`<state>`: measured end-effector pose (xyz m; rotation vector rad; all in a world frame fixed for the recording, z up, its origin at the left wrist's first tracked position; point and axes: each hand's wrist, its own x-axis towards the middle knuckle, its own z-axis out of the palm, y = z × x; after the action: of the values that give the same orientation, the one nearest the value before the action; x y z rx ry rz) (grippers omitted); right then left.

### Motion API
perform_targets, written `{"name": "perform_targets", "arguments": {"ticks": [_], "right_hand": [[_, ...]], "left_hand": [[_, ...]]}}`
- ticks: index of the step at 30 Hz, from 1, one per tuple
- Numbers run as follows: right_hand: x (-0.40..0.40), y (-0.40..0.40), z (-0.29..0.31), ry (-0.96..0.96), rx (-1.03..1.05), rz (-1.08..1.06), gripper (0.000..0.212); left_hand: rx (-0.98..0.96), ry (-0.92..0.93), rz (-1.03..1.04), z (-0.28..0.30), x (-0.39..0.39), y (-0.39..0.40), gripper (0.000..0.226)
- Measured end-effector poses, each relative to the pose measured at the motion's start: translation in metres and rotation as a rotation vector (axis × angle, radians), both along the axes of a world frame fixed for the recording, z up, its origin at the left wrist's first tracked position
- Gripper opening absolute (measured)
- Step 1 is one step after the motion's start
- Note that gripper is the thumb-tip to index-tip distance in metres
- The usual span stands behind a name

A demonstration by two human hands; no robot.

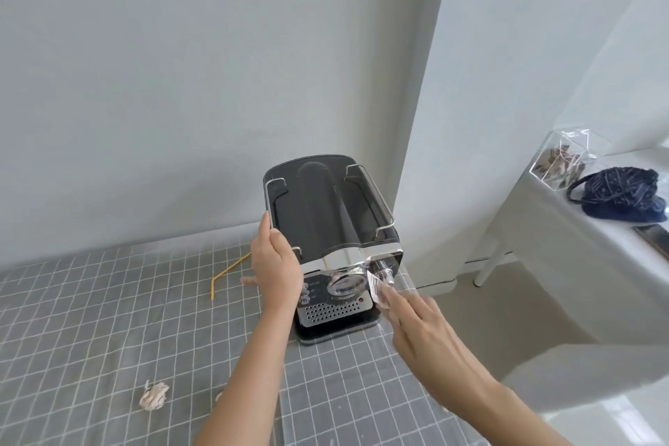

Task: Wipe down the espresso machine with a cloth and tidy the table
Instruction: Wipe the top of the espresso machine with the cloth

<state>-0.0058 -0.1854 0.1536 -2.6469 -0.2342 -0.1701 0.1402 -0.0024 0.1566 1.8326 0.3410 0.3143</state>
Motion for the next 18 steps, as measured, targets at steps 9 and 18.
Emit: {"name": "perform_targets", "arguments": {"ticks": [9, 18], "right_hand": [[-0.033, -0.042, -0.139, 0.192, -0.006, -0.113, 0.078], [0.082, -0.022, -0.007, -0.205, 0.291, -0.244, 0.033]], "left_hand": [[0.043, -0.007, 0.010, 0.004, -0.003, -0.002, 0.046], [0.052, -0.008, 0.060, 0.010, -0.004, -0.010, 0.045]]}}
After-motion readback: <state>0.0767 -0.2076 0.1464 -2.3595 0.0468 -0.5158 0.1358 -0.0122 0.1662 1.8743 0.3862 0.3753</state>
